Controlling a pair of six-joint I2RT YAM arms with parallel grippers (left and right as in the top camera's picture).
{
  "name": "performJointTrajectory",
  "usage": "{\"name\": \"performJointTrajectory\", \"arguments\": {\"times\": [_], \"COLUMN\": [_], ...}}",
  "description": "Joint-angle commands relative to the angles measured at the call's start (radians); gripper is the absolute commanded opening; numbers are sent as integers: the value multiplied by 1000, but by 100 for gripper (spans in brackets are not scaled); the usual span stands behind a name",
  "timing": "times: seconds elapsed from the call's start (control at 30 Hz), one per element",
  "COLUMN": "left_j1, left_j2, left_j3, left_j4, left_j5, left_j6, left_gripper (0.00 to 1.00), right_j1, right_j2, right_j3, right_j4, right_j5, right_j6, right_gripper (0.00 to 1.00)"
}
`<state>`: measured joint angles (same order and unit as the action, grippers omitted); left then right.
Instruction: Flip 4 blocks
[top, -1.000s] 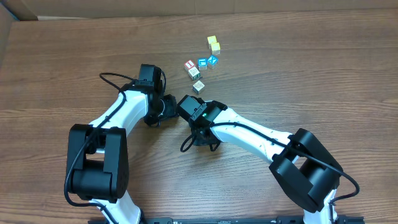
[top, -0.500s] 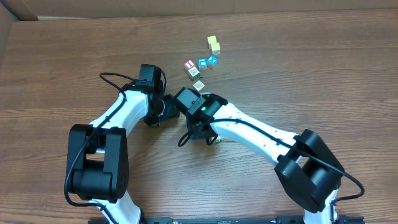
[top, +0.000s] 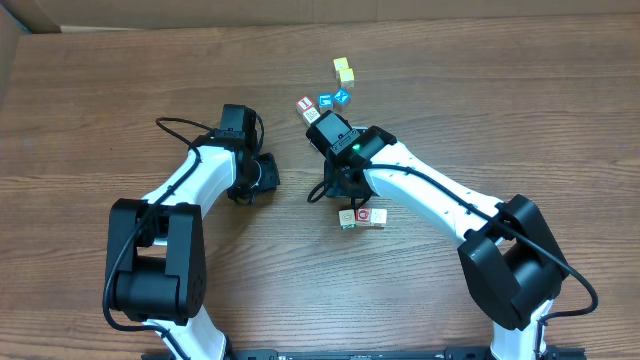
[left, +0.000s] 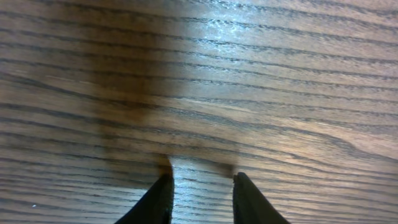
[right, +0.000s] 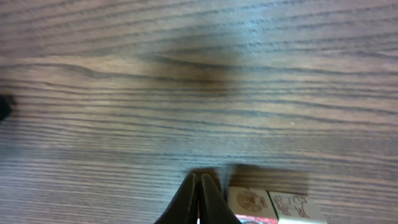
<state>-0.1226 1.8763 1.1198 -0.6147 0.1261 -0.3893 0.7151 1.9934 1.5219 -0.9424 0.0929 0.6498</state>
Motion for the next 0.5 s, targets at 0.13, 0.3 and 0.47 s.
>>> {"name": "performJointTrajectory", "arguments": {"times": [0.13,0.3,0.47], "left_j1": [-2,-2,-2], "left_j2": [48,48,48], "left_j3": [-32,-32,-32], "left_j4": [-13,-13,-13], "left_j5": [-10,-10,-10], "left_j6": [0,0,0], "left_gripper": [33,34,35], "right_j1": [0,0,0], "right_j2": [23,23,23], "right_j3": [-31,-31,-31], "right_j4": [2,-3,-26], "right_j5": [5,19,81], "right_j6": [2,6,10], "right_gripper": [5,5,5]}}
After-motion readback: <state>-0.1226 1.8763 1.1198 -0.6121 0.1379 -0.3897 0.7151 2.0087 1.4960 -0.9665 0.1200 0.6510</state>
